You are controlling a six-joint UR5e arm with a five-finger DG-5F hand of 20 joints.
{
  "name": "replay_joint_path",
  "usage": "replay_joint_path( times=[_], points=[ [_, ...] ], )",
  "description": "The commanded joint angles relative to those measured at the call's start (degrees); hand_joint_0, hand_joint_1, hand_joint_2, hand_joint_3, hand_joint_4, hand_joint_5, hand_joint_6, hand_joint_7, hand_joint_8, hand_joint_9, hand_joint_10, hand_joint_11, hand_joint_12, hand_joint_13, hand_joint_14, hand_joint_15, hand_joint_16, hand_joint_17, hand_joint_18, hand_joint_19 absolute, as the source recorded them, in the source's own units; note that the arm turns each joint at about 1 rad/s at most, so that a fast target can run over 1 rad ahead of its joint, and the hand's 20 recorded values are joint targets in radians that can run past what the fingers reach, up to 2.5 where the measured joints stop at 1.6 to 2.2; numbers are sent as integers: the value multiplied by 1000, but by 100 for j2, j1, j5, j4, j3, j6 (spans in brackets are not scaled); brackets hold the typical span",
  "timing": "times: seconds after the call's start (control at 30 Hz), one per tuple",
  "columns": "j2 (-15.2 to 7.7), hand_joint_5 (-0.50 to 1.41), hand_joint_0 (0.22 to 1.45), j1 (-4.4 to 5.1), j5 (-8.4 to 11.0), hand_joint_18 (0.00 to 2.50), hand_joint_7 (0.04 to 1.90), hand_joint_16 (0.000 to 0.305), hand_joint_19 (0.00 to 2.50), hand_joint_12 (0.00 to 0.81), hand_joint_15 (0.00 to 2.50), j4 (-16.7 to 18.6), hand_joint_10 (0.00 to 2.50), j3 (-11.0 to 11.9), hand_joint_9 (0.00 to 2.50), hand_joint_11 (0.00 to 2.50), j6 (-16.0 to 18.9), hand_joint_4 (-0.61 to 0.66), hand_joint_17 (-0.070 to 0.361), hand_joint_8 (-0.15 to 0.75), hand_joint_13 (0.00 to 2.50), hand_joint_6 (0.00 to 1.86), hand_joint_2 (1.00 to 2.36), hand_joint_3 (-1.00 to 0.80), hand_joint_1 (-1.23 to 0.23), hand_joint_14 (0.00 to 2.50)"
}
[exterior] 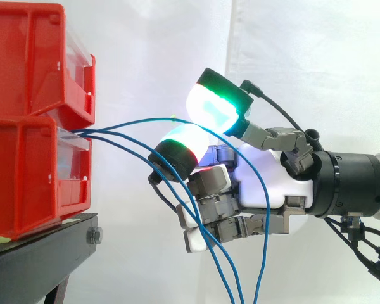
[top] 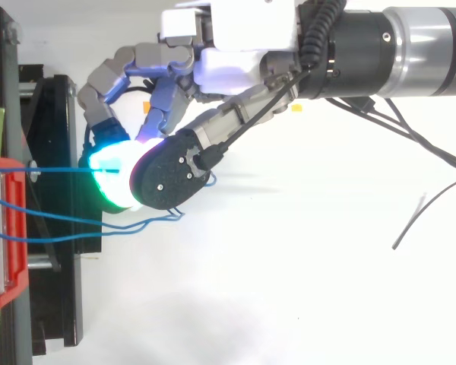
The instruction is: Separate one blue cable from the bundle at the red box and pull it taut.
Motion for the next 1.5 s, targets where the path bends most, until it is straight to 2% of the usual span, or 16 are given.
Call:
replay_joint_path(
  times=[0.0,0.1,0.13,0.3,0.53,0.8,0.93,1.0,1.07,1.13,1.33,1.47],
  points=[
    [0,-188,763,0,0,686,1200,27,447,315,452,2,23,0,1090,1103,-3,-42,60,352,1038,914,1002,-462,-766,17],
    [0,-189,764,0,0,687,1206,26,465,316,598,2,23,0,1095,1113,-3,-39,58,348,1109,915,1002,-463,-763,20],
    [0,-190,765,-9,0,687,1212,27,477,344,786,2,24,0,1063,1127,-3,-34,60,341,1171,915,1003,-465,-760,25],
    [0,-191,765,0,0,697,1205,30,511,339,1167,2,21,0,945,1088,-3,-32,68,338,1263,916,1003,-465,-757,23],
    [0,-192,764,-9,0,715,1196,33,554,327,1340,2,21,-9,928,1081,-3,-34,75,342,1298,918,1003,-462,-754,19],
    [0,-192,762,-18,0,755,1188,36,616,319,1725,28,20,-9,936,1096,-3,-36,81,338,1376,919,1003,-460,-756,29],
    [0,-191,762,-26,0,787,1179,37,686,327,1714,37,20,-17,948,1116,-3,-39,84,336,1301,919,1003,-461,-756,348],
    [0,-191,763,-26,0,845,1181,39,793,340,1661,37,20,-9,956,1146,-3,-38,88,333,1229,919,1002,-464,-755,664],
    [0,-191,762,-26,0,887,1181,40,863,343,1639,54,21,-9,961,1150,-3,-38,91,332,1190,919,1003,-460,-756,828],
    [0,-191,763,-26,0,929,1183,41,971,340,1585,54,20,-9,974,1173,-3,-38,92,331,1137,919,1003,-465,-755,1099],
    [0,-191,763,-35,0,1001,1186,42,1125,355,1545,63,19,-9,993,1196,-3,-36,95,332,1066,919,1003,-463,-756,1458],
    [0,-190,763,-35,-9,1015,1173,42,1131,352,1549,63,18,-17,1004,1218,-21,-40,96,330,1046,919,1003,-462,-757,1532]
  ],
)
